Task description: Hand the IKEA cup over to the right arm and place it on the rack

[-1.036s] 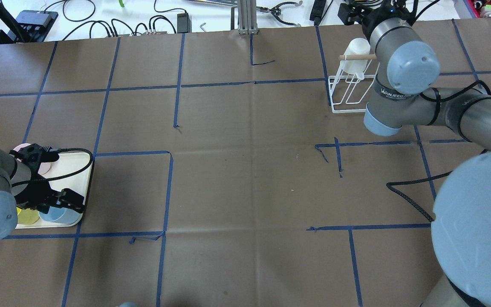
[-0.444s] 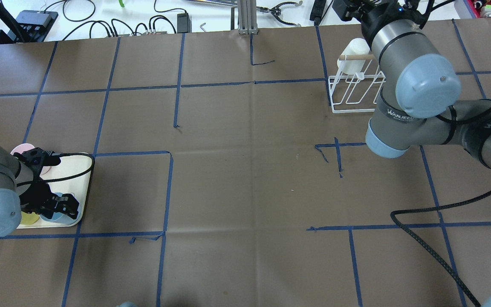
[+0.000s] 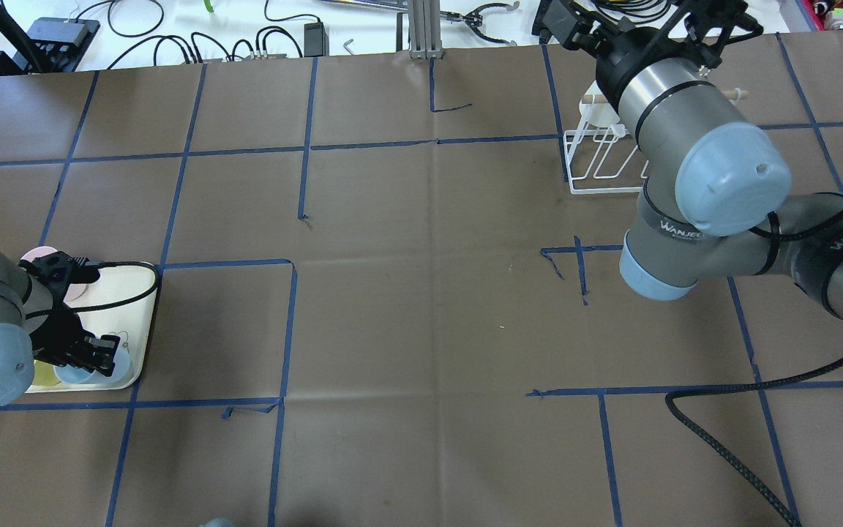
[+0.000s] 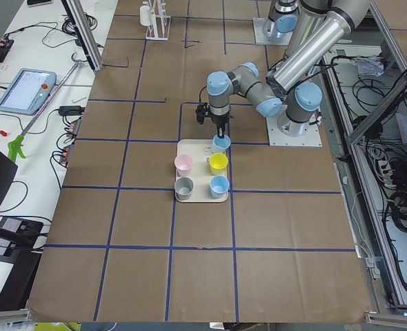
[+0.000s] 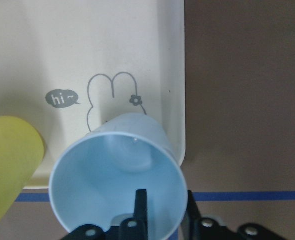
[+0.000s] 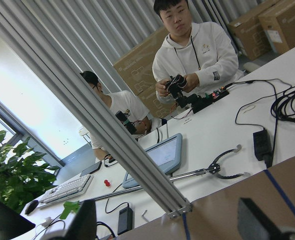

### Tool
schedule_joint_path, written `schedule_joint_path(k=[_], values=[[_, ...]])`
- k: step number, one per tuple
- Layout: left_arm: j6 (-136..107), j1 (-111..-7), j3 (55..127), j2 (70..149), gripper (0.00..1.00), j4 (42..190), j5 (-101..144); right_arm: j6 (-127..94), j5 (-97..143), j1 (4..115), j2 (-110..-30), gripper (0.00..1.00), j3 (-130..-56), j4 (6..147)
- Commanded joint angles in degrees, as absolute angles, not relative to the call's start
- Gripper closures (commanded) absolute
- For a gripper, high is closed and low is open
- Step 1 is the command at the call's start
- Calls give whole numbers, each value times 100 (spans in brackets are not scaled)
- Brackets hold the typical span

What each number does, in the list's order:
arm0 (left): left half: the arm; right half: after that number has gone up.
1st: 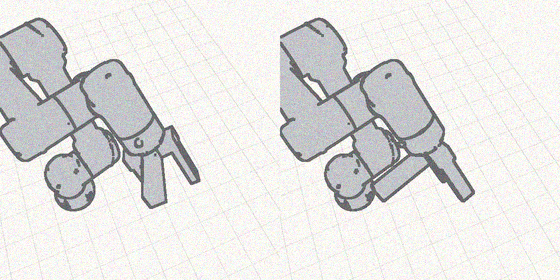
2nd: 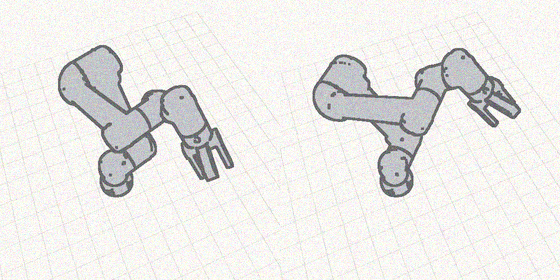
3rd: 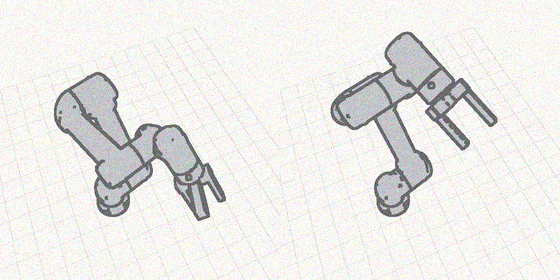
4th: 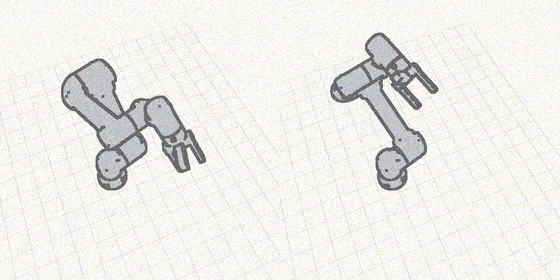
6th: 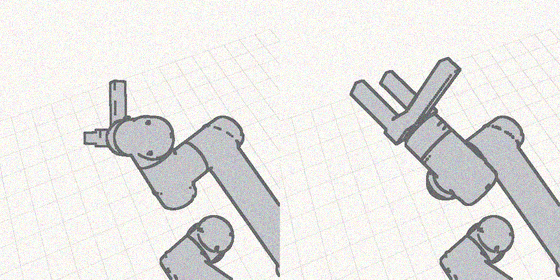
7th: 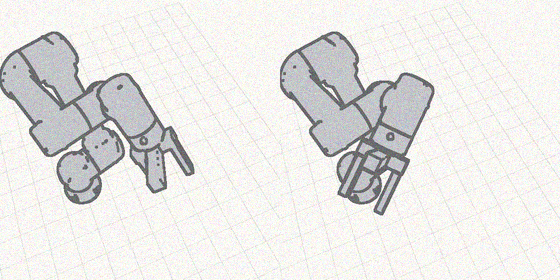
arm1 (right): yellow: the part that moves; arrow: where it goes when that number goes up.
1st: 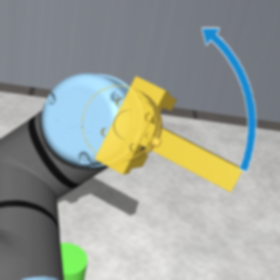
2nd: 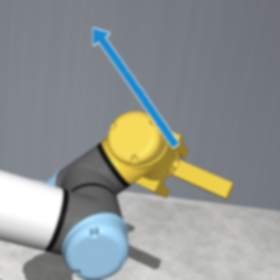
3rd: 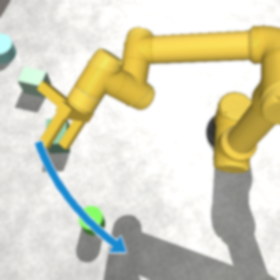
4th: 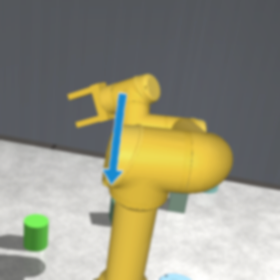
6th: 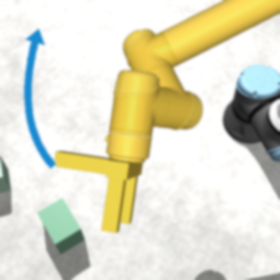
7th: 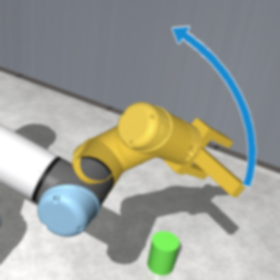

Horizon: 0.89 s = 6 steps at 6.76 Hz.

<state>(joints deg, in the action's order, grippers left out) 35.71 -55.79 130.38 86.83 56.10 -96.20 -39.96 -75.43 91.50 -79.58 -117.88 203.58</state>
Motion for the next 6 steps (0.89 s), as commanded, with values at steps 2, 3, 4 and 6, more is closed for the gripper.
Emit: schedule_joint_path(k=[2,3,4,6], values=[[3604,-5677,11599,8648,100,6525,-9554,-6279,-6637,9228,-8016,0,-11883,20364],[3612,-5800,10801,8727,100,7174,-9388,-6737,-6627,9237,-8016,0,-11952,20364],[3612,-5940,10062,8858,100,7685,-9213,-7176,-6618,9237,-8016,0,-12031,20373],[3595,-6447,8804,9497,100,7918,-8669,-7924,-6557,9237,-8016,0,-12076,20434]])
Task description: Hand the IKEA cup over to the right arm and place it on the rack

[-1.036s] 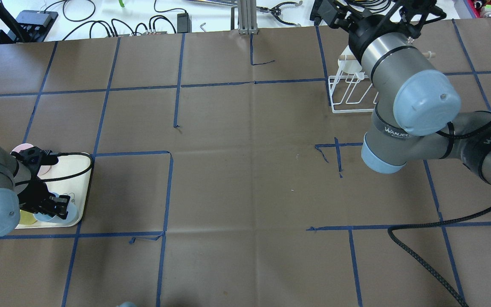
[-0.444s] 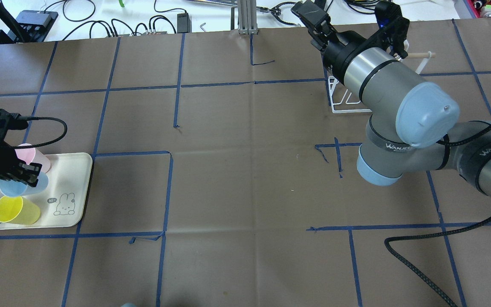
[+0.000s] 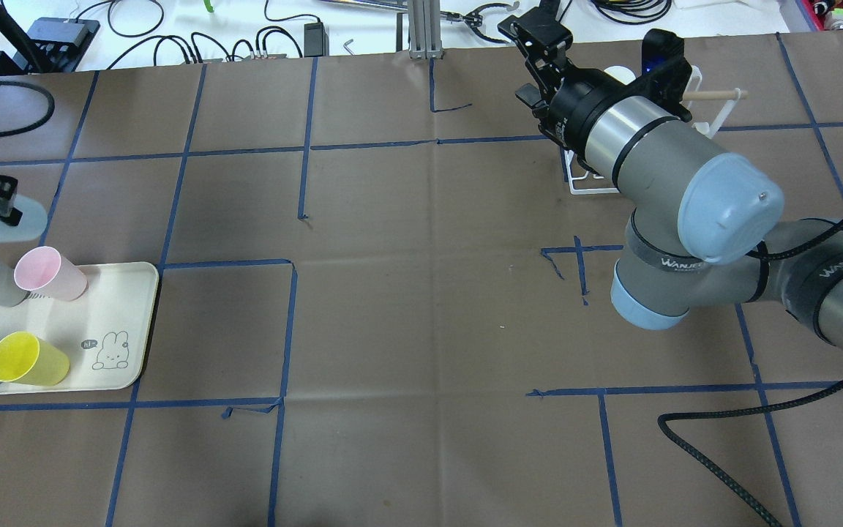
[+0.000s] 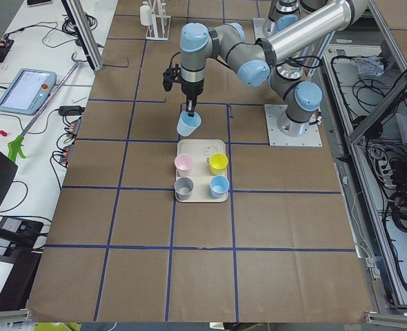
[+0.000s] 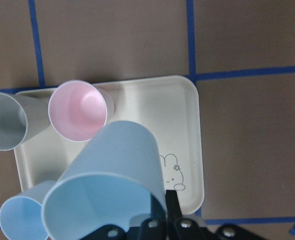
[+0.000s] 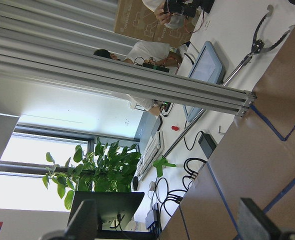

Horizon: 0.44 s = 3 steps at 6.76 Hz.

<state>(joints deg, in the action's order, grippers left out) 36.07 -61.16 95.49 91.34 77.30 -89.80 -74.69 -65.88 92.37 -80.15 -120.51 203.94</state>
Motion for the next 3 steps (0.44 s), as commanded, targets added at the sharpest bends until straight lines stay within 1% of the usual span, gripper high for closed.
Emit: schedule_joint_path(k=[1,3], values=[[3516,-6808,8493,9579,100,7815,-8048,-8197,-6565,9237,-8016,0,-12085,20443],[3393,-7258,8674,9519,100,6920,-6353,-8463,-6574,9272,-8007,0,-12067,20426]])
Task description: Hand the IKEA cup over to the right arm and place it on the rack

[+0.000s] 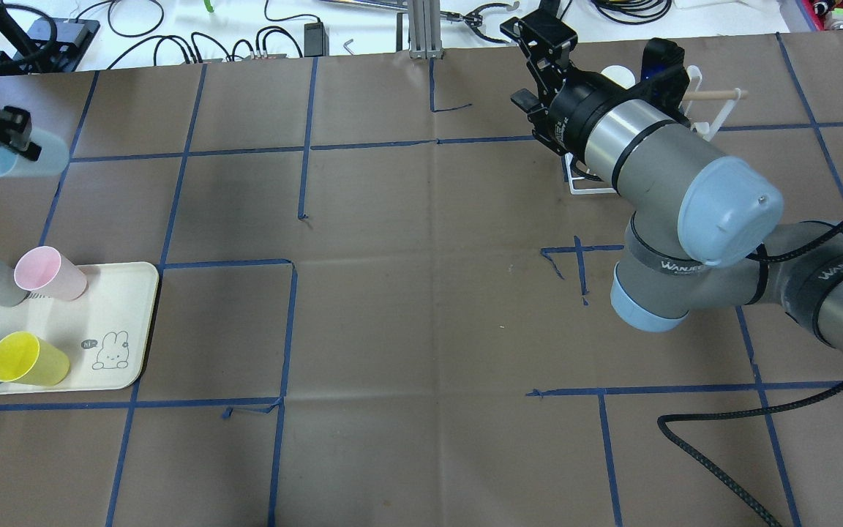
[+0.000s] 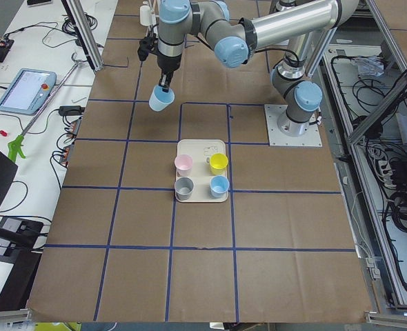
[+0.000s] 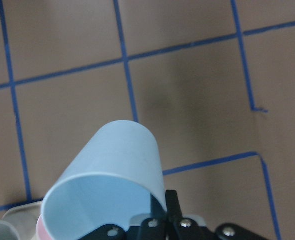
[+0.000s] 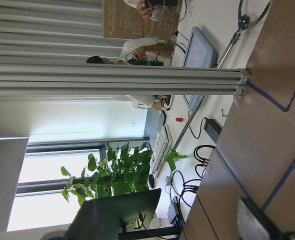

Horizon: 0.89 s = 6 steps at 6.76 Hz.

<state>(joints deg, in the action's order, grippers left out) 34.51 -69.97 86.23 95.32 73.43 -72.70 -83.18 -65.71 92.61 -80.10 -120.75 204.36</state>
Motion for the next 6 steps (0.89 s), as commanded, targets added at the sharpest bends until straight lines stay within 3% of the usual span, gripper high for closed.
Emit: schedule_joint_path(k=[1,6], values=[[3393,-7390,8901,9466,100,6534,-5450,-8490,-6592,9272,-8016,0,-12076,20408],[3375,-8190,11482,8930,100,3093,-3729,-9228,-6074,9351,-8024,0,-12102,20417]])
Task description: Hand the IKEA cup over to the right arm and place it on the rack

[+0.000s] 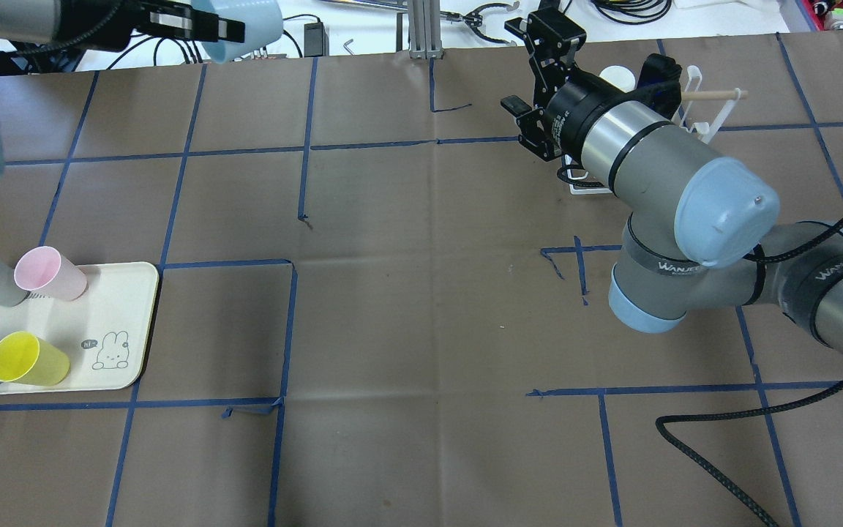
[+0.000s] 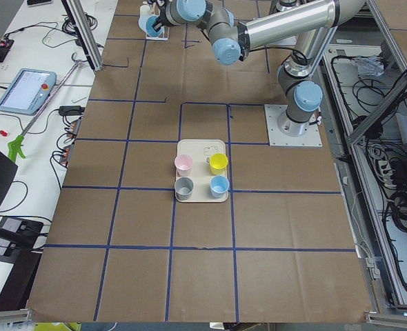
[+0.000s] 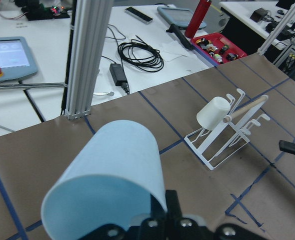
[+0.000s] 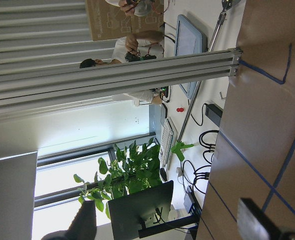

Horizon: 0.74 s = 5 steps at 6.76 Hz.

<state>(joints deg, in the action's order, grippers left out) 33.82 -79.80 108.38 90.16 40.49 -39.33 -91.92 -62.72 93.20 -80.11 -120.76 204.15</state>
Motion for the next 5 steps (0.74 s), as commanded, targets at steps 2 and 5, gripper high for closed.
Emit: schedule_joint_path(k=[2,5], values=[[2877,-8305,12100,9017,100,1781,-3621,-9263,-6169,9352,-8321,0,-12347,20373],[2402,-8568,12419,9026,100,1127,-3647,-9413,-6179,9500,-8376,0,-12358,20173]])
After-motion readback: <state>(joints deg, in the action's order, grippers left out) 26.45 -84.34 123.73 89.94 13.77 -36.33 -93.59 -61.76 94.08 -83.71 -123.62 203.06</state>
